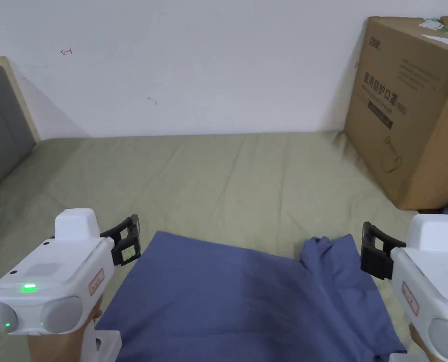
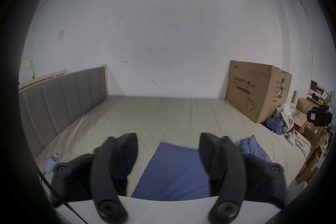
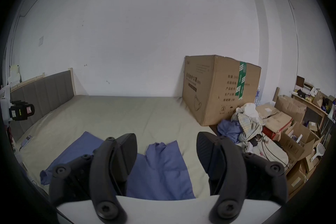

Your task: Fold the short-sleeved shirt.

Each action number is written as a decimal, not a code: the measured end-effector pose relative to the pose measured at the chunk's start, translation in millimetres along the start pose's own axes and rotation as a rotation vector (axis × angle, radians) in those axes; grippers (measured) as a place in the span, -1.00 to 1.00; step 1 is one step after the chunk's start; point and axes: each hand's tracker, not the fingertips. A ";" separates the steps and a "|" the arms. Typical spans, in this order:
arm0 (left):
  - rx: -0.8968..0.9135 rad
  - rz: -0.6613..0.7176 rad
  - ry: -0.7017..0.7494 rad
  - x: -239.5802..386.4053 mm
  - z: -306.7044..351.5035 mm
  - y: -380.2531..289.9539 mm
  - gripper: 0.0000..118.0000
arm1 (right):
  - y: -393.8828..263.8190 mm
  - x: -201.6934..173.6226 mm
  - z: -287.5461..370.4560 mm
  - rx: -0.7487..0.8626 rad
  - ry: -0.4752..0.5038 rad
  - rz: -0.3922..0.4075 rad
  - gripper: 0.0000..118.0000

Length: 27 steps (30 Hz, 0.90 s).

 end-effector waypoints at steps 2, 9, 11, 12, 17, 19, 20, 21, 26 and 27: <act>0.024 -0.011 -0.010 9.4 -2.3 -3.4 -0.80 | 1.8 -3.8 0.8 0.015 -0.003 0.008 -0.46; -0.059 0.003 -0.057 20.3 -27.5 -21.0 -1.00 | -3.7 -1.7 -9.2 0.015 0.005 -0.010 -1.00; -0.123 0.013 -0.084 19.1 -46.3 -24.9 -1.00 | -5.8 -0.4 -17.8 0.004 0.005 -0.012 -1.00; -0.150 0.008 -0.085 18.1 -57.3 -26.4 -1.00 | -6.9 0.2 -21.3 0.001 0.003 -0.014 -1.00; -0.322 0.055 -0.128 5.8 -132.0 -39.0 -1.00 | -12.6 5.7 -54.6 -0.037 -0.004 -0.014 -1.00; -0.359 0.039 -0.122 2.7 -163.6 -43.8 -1.00 | -15.1 7.8 -69.5 -0.049 -0.007 -0.016 -1.00; -0.385 0.032 -0.121 0.1 -181.3 -46.9 -1.00 | -15.7 8.9 -77.2 -0.058 -0.011 -0.015 -1.00; -0.403 0.039 -0.129 -2.1 -195.9 -48.8 -1.00 | -16.4 10.1 -83.9 -0.064 -0.012 -0.016 -1.00; -0.516 0.042 -0.130 -11.1 -282.5 -62.3 -1.00 | -24.1 12.7 -124.5 -0.103 -0.028 -0.010 -1.00; -0.534 0.037 -0.132 -12.7 -296.1 -64.9 -1.00 | -25.6 13.4 -131.0 -0.111 -0.030 -0.003 -1.00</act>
